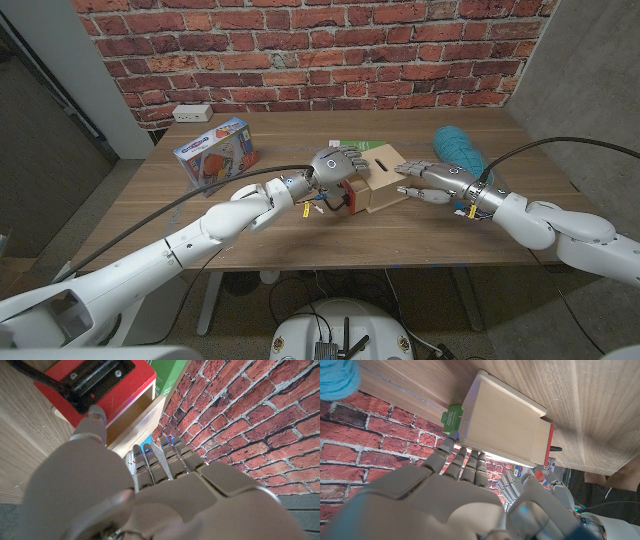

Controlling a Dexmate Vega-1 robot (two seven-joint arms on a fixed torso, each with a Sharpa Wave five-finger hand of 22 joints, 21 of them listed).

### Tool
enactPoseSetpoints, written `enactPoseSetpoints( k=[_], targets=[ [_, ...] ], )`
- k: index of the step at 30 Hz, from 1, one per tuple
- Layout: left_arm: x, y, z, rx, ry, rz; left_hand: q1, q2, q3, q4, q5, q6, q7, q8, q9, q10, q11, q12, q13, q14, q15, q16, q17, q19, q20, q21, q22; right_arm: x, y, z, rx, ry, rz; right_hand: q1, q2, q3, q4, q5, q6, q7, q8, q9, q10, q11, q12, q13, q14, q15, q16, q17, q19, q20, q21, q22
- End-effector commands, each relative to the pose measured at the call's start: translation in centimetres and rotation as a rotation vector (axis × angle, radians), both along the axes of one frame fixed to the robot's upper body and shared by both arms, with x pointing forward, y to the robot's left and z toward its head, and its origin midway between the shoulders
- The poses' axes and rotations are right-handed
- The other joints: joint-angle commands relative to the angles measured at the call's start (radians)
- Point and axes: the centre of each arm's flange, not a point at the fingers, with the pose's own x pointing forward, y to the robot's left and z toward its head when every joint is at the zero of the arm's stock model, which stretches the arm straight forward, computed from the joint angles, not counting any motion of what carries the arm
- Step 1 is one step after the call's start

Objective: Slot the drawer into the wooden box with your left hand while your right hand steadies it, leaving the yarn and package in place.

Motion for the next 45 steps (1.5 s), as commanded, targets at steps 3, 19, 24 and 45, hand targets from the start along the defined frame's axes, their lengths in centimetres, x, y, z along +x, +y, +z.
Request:
enactPoseSetpoints(
  k=[3, 19, 24, 45],
  targets=[
    [1.0, -0.5, 0.6, 0.011, -0.014, -0.019, 0.013, -0.002, 0.003, 0.006, 0.003, 0.019, -0.003, 0.005, 0.003, 0.013, -0.002, 0.006, 0.001, 0.007, -0.131, 0.005, 0.001, 0.009, -0.151, 0.004, 0.0, 0.2, 0.1, 0.1, -0.026, 0.001, -0.005, -0.003, 0.042, 0.002, -0.002, -0.003, 0.009, -0.001, 0.003, 0.004, 0.019, 0.011, 0.006, 0.004, 0.009, -0.029, 0.006, 0.004, 0.005, -0.064, 0.003, 0.003],
    [1.7, -1.2, 0.5, -0.002, -0.012, -0.043, 0.018, -0.001, 0.003, 0.006, 0.004, 0.027, 0.001, 0.006, 0.003, 0.014, -0.004, 0.003, 0.001, 0.008, -0.136, 0.004, 0.001, 0.01, -0.152, 0.003, 0.0, 0.2, 0.1, 0.2, -0.024, 0.001, -0.008, -0.003, 0.042, 0.002, -0.003, -0.003, 0.009, -0.001, 0.002, 0.004, 0.021, 0.012, 0.006, 0.005, 0.01, -0.029, 0.006, 0.005, 0.006, -0.065, 0.003, 0.002],
    [2.0, -1.3, 0.4, -0.007, -0.013, -0.044, 0.019, -0.001, 0.002, 0.006, 0.004, 0.023, 0.002, 0.003, 0.003, 0.013, -0.005, 0.002, 0.001, 0.009, -0.136, 0.003, 0.001, 0.01, -0.153, 0.003, 0.0, 0.1, 0.0, 0.1, -0.018, -0.001, -0.011, -0.004, 0.041, 0.002, -0.003, -0.003, 0.009, -0.002, 0.002, 0.004, 0.023, 0.012, 0.006, 0.005, 0.013, -0.03, 0.007, 0.005, 0.008, -0.065, 0.004, 0.002],
    [2.7, -1.9, 0.1, -0.038, -0.028, -0.052, 0.024, 0.0, 0.002, 0.007, 0.004, 0.021, 0.003, -0.001, 0.003, 0.007, -0.005, -0.001, 0.001, 0.01, -0.136, 0.003, 0.001, 0.01, -0.153, 0.003, 0.0, 0.1, 0.0, 0.1, -0.015, 0.002, -0.007, -0.005, 0.04, 0.003, -0.003, -0.003, 0.015, -0.003, 0.003, 0.004, 0.028, 0.013, 0.007, 0.005, 0.018, -0.032, 0.008, 0.006, 0.013, -0.066, 0.005, 0.002]
  ],
)
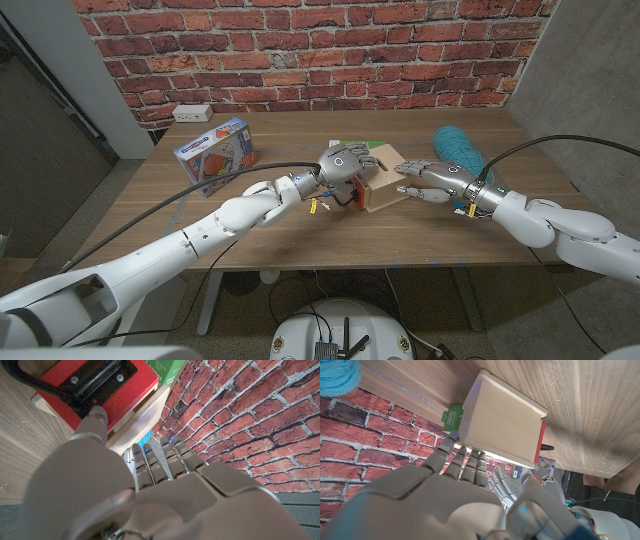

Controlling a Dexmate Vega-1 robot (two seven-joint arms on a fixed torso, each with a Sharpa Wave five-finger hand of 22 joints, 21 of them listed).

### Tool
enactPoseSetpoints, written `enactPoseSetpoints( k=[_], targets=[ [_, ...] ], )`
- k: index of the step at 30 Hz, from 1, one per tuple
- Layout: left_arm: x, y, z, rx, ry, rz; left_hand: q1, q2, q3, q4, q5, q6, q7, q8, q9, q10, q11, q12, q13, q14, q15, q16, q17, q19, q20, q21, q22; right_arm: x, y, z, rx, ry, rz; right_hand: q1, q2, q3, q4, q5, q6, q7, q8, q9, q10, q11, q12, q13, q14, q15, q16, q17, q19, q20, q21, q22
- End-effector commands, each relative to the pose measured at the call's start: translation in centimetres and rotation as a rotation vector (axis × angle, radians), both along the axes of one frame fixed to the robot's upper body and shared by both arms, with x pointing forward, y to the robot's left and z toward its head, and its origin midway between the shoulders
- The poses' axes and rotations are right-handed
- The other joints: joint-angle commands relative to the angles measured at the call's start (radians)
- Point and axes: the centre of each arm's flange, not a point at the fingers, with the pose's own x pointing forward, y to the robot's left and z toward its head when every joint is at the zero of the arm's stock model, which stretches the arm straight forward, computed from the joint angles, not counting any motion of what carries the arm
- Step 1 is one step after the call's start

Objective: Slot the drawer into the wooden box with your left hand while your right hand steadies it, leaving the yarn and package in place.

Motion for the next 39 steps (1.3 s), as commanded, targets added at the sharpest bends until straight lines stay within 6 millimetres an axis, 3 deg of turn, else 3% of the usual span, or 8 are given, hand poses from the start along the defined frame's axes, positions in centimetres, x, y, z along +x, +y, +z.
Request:
enactPoseSetpoints(
  k=[1, 39],
  targets=[
    [0.4, -0.4, -0.1, -0.013, -0.01, -0.004, 0.011, 0.003, 0.002, 0.007, 0.004, 0.006, 0.002, -0.001, 0.001, 0.003, -0.001, -0.001, 0.001, 0.01, -0.136, 0.003, 0.001, 0.007, -0.15, 0.003, 0.0, 0.0, 0.0, 0.0, 0.004, 0.001, 0.005, -0.005, 0.04, 0.003, -0.003, -0.003, 0.009, 0.003, 0.003, 0.004, 0.019, 0.01, 0.003, 0.006, 0.008, -0.035, 0.008, 0.004, 0.01, -0.069, 0.005, 0.003],
    [2.5, -2.6, 0.4, -0.037, -0.034, -0.049, 0.017, 0.006, 0.0, 0.007, 0.005, 0.018, -0.005, 0.0, 0.002, 0.01, -0.001, 0.001, 0.002, 0.009, -0.136, 0.002, 0.001, 0.006, -0.149, 0.002, 0.0, 0.4, -0.6, 0.7, 0.036, -0.006, 0.012, -0.004, 0.041, 0.006, -0.004, -0.002, 0.01, 0.002, 0.001, 0.004, 0.021, 0.01, 0.002, 0.006, 0.012, -0.034, 0.007, 0.004, 0.014, -0.069, 0.004, 0.003]
  ],
)
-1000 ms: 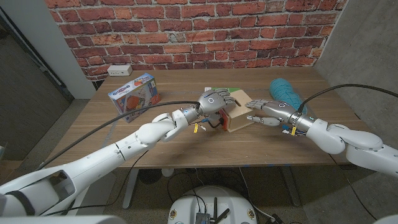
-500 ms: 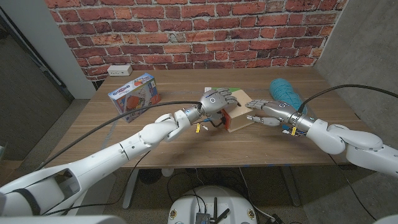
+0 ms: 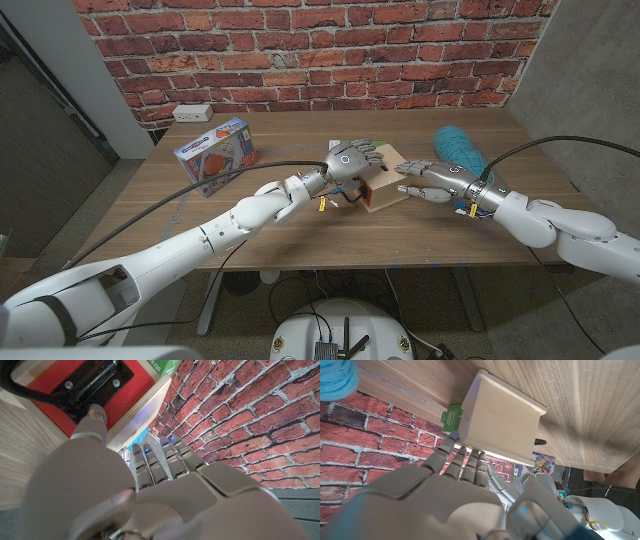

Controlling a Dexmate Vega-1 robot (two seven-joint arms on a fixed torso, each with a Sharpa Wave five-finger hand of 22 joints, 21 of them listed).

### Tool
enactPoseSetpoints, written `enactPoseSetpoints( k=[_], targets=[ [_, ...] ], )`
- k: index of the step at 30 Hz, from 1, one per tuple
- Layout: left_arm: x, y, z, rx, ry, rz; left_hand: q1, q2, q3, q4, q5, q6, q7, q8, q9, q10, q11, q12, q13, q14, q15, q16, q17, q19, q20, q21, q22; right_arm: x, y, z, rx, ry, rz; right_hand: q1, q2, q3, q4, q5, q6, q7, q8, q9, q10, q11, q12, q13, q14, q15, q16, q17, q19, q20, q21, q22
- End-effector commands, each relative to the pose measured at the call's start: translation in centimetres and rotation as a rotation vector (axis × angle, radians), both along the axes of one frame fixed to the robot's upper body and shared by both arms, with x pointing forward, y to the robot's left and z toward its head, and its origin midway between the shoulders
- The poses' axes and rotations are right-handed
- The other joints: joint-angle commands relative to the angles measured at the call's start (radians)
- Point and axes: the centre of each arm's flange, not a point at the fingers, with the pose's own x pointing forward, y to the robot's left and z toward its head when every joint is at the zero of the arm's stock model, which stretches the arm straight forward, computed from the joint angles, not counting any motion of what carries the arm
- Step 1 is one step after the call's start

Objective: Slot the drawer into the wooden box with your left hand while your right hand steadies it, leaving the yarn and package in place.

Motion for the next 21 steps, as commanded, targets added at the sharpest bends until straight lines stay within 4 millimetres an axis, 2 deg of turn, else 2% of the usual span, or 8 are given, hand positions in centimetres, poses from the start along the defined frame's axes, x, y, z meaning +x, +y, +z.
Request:
enactPoseSetpoints(
  k=[1, 21],
  targets=[
    [0.76, -0.8, 0.32, -0.001, -0.006, -0.019, 0.012, 0.001, 0.003, 0.004, 0.006, 0.014, -0.001, 0.0, 0.002, 0.01, -0.001, 0.001, 0.002, 0.009, -0.136, 0.002, 0.001, 0.005, -0.15, 0.002, 0.0, 0.26, -0.15, 0.25, 0.003, -0.003, 0.004, -0.004, 0.041, 0.007, -0.004, -0.002, 0.01, 0.002, 0.001, 0.005, 0.015, 0.01, 0.01, 0.006, 0.008, -0.03, 0.007, 0.001, 0.011, -0.065, 0.005, 0.003],
    [0.9, -1.29, 0.45, 0.002, -0.002, -0.02, 0.016, 0.004, 0.002, 0.005, 0.006, 0.023, -0.003, 0.002, 0.003, 0.021, -0.002, 0.003, 0.002, 0.013, -0.138, 0.003, 0.001, 0.007, -0.149, 0.003, 0.0, 0.4, -0.27, 0.06, 0.005, -0.003, 0.012, -0.002, 0.042, 0.009, -0.006, -0.002, 0.012, 0.0, 0.001, 0.005, 0.016, 0.008, 0.009, 0.006, 0.012, -0.031, 0.007, 0.001, 0.015, -0.066, 0.005, 0.003]
  ],
)
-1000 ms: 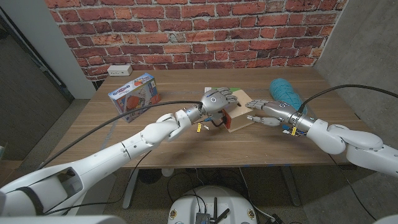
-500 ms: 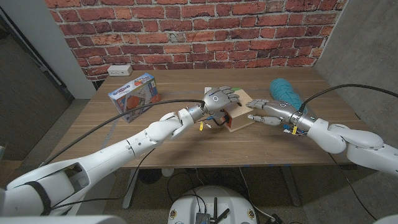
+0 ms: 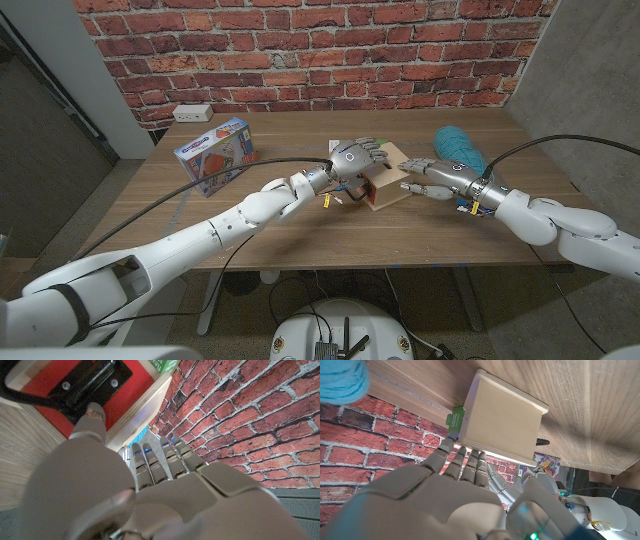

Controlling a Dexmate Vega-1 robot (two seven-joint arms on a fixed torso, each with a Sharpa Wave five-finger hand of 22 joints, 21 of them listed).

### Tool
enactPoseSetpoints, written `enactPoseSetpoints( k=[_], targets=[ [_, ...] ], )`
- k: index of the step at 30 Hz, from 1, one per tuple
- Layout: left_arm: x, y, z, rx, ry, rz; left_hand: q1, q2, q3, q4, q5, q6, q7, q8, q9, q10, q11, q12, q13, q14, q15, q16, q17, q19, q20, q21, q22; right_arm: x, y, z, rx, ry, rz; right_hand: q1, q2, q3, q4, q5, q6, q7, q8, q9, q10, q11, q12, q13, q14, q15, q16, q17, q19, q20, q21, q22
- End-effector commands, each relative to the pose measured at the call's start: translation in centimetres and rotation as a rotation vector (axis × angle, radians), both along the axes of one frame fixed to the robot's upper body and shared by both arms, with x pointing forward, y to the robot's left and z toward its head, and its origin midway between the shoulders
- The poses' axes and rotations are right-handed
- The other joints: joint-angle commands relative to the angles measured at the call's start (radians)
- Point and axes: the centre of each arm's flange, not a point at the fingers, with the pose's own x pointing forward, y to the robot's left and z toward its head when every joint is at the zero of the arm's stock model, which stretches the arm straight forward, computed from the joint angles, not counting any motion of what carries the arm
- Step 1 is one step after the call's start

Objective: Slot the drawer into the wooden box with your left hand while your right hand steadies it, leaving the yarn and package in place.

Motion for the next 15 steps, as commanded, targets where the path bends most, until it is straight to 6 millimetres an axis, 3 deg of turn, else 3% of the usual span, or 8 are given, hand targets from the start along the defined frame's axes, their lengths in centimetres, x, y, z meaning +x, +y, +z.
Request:
enactPoseSetpoints(
  k=[1, 15],
  targets=[
    [0.02, -0.12, 0.06, 0.0, 0.002, 0.002, 0.014, 0.002, 0.002, 0.005, 0.007, 0.013, -0.004, 0.002, 0.003, 0.009, 0.0, 0.004, 0.002, 0.013, -0.138, 0.003, 0.001, 0.007, -0.149, 0.003, 0.0, 0.12, -0.01, -0.05, -0.001, 0.0, 0.007, -0.002, 0.042, 0.005, -0.002, -0.002, 0.013, 0.001, 0.002, 0.005, 0.016, 0.009, 0.006, 0.006, 0.008, -0.035, 0.008, 0.004, 0.01, -0.072, 0.005, 0.003],
    [-0.28, 0.37, 0.21, 0.003, -0.006, 0.013, 0.012, 0.002, 0.0, 0.007, 0.007, 0.013, -0.003, 0.0, 0.003, 0.01, 0.0, 0.003, 0.002, 0.016, -0.139, 0.004, 0.001, 0.007, -0.15, 0.003, 0.0, 0.23, 0.19, 0.01, -0.005, 0.003, 0.012, -0.002, 0.042, 0.005, -0.003, -0.002, 0.012, 0.001, 0.001, 0.005, 0.017, 0.009, 0.006, 0.006, 0.008, -0.034, 0.008, 0.005, 0.011, -0.071, 0.005, 0.003]
  ],
)
